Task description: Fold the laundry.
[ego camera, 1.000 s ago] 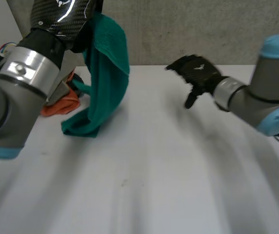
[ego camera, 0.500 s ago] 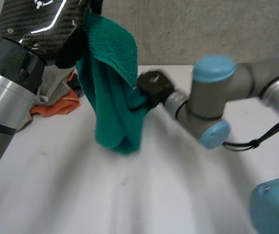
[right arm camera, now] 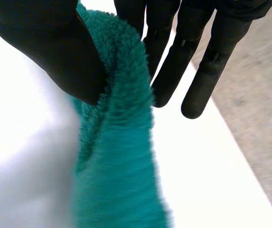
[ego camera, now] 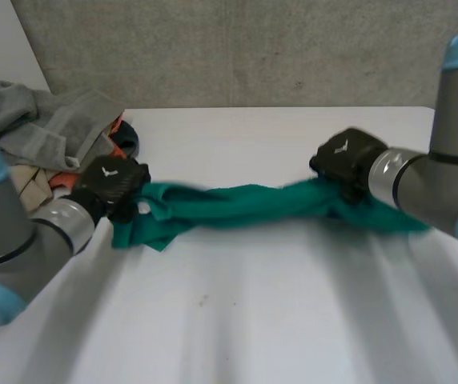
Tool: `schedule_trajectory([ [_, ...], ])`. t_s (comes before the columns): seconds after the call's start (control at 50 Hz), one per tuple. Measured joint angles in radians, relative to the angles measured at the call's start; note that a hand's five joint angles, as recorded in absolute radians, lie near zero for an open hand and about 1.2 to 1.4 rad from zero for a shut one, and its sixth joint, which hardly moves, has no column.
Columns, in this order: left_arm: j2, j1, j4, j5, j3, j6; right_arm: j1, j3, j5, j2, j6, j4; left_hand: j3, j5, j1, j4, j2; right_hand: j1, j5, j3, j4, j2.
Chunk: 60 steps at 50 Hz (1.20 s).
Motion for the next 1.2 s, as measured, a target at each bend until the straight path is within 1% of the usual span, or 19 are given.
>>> schedule_trajectory([
  [0.12, -0.154, -0.022, 0.000, -0.075, 0.205, 0.002, 0.005, -0.040, 0.014, 0.083, 0.000, -0.064, 0.000, 0.000, 0.000, 0.000, 0.000, 0.000, 0.000, 0.000, 0.000, 0.000],
  [0.16, -0.205, -0.035, 0.020, -0.112, 0.362, -0.002, 0.005, -0.116, 0.037, 0.133, 0.014, -0.140, 0.000, 0.000, 0.000, 0.000, 0.000, 0.000, 0.000, 0.000, 0.000, 0.000],
  [0.22, -0.228, -0.043, 0.064, -0.132, 0.493, -0.008, 0.005, -0.191, 0.067, 0.163, 0.036, -0.240, 0.000, 0.000, 0.001, 0.000, 0.000, 0.000, 0.000, 0.001, 0.000, 0.000],
  [0.26, -0.231, -0.046, 0.132, -0.140, 0.565, -0.014, 0.004, -0.229, 0.087, 0.169, 0.060, -0.334, 0.000, 0.000, 0.000, 0.000, 0.000, 0.000, 0.000, 0.001, 0.000, 0.000],
  [0.28, -0.231, -0.046, 0.132, -0.140, 0.565, -0.014, 0.004, -0.229, 0.087, 0.169, 0.060, -0.334, 0.000, 0.000, 0.000, 0.000, 0.000, 0.000, 0.000, 0.001, 0.000, 0.000],
  [0.3, -0.228, -0.049, 0.242, -0.147, 0.629, -0.027, 0.002, -0.254, 0.106, 0.170, 0.092, -0.459, 0.000, 0.000, 0.000, 0.000, 0.000, 0.000, 0.000, 0.001, 0.000, 0.000],
  [0.36, -0.213, -0.049, 0.384, -0.152, 0.676, -0.054, -0.001, -0.246, 0.119, 0.153, 0.126, -0.604, 0.000, 0.000, 0.000, 0.000, 0.000, 0.000, 0.000, 0.001, 0.000, 0.000],
  [0.42, -0.195, -0.047, 0.478, -0.157, 0.689, -0.087, -0.003, -0.188, 0.119, 0.105, 0.146, -0.711, 0.000, 0.000, 0.000, 0.000, 0.000, 0.000, 0.000, 0.001, 0.000, 0.000],
  [0.48, -0.184, -0.045, 0.493, -0.159, 0.670, -0.107, 0.000, -0.100, 0.109, 0.051, 0.148, -0.738, 0.000, 0.000, 0.000, 0.000, 0.000, 0.000, 0.000, 0.001, 0.000, 0.000],
  [0.62, -0.181, -0.045, 0.422, -0.151, 0.504, -0.115, 0.009, 0.165, 0.065, -0.015, 0.095, -0.617, 0.000, 0.000, 0.000, 0.000, 0.000, -0.004, -0.007, -0.022, -0.026, -0.020],
  [0.64, -0.181, -0.045, 0.412, -0.149, 0.469, -0.114, 0.010, 0.208, 0.058, -0.017, 0.077, -0.588, 0.000, 0.000, 0.002, 0.000, 0.000, -0.061, -0.097, -0.126, -0.133, -0.121],
  [0.68, -0.180, -0.047, 0.400, -0.146, 0.408, -0.112, 0.012, 0.280, 0.047, -0.014, 0.044, -0.537, 0.000, 0.000, 0.011, 0.000, 0.000, -0.326, -0.359, -0.386, -0.392, -0.387],
  [0.7, -0.180, -0.048, 0.396, -0.144, 0.380, -0.110, 0.014, 0.305, 0.044, -0.011, 0.032, -0.518, 0.000, 0.000, 0.011, 0.000, 0.000, -0.366, -0.378, -0.424, -0.431, -0.426],
  [0.74, -0.178, -0.050, 0.390, -0.139, 0.322, -0.108, 0.018, 0.353, 0.041, -0.001, 0.005, -0.476, 0.000, 0.000, 0.011, 0.000, 0.000, -0.765, -0.780, -0.797, -0.807, -0.816],
  [0.8, -0.172, -0.054, 0.388, -0.130, 0.262, -0.106, 0.021, 0.380, 0.046, 0.014, -0.010, -0.441, 0.000, 0.000, 0.011, 0.000, 0.000, -0.863, -0.905, -0.925, -0.930, -0.914],
  [0.92, -0.116, -0.060, 0.390, -0.107, 0.181, -0.106, 0.018, 0.313, 0.067, 0.008, 0.069, -0.424, 0.000, 0.000, 0.011, 0.000, 0.000, -0.863, -0.920, -0.930, -0.935, -0.918],
  [1.02, -0.020, -0.067, 0.392, -0.082, 0.126, -0.107, -0.009, 0.188, 0.068, -0.032, 0.191, -0.362, 0.000, 0.000, 0.011, 0.000, 0.000, -0.863, -0.921, -0.930, -0.935, -0.918],
  [1.1, 0.075, -0.085, 0.393, -0.055, 0.081, -0.108, -0.036, 0.080, 0.047, -0.026, 0.245, -0.238, 0.000, 0.000, 0.011, 0.000, 0.000, -0.863, -0.927, -0.930, -0.935, -0.918],
  [1.2, 0.161, -0.106, 0.395, -0.030, 0.042, -0.108, -0.059, -0.040, 0.010, 0.058, 0.271, -0.069, 0.000, 0.000, 0.011, 0.000, 0.000, -0.863, -0.929, -0.930, -0.935, -0.918],
])
